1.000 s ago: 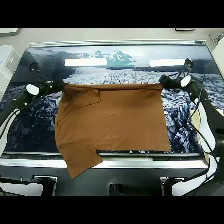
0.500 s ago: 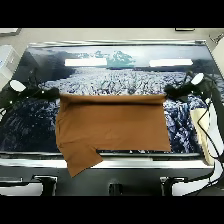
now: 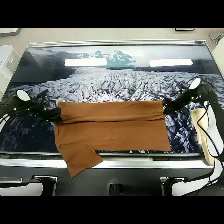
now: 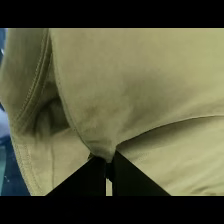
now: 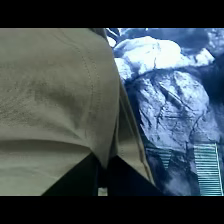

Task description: Fold the clothes and pants, and hang the long-sleeved shirts on hangers.

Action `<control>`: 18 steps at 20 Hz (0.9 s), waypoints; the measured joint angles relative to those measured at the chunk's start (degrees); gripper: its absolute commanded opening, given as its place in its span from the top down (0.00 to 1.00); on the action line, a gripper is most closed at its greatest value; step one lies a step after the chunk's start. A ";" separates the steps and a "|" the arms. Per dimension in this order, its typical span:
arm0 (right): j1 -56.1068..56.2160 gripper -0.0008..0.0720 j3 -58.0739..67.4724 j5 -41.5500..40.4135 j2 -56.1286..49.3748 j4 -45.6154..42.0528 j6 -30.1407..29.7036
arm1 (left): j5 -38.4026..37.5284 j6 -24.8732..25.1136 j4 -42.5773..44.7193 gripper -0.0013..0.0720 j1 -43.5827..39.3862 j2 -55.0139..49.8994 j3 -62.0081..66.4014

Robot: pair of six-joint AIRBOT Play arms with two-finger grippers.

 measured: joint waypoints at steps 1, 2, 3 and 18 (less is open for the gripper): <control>0.00 0.92 -0.07 -0.04 -0.07 0.02 0.00 | -0.09 -0.22 0.00 0.91 0.00 0.00 -0.28; 0.00 0.76 -0.13 -0.07 -0.11 0.15 0.02 | -0.15 -0.24 -0.04 0.70 0.00 0.00 -0.46; 0.00 0.50 -0.15 -0.09 -0.13 0.17 0.07 | -0.28 -0.28 0.02 0.41 0.00 0.00 -0.61; -11.32 0.23 -8.92 9.81 8.83 -2.86 -1.97 | -8.44 5.79 -0.46 0.12 10.99 19.17 -28.30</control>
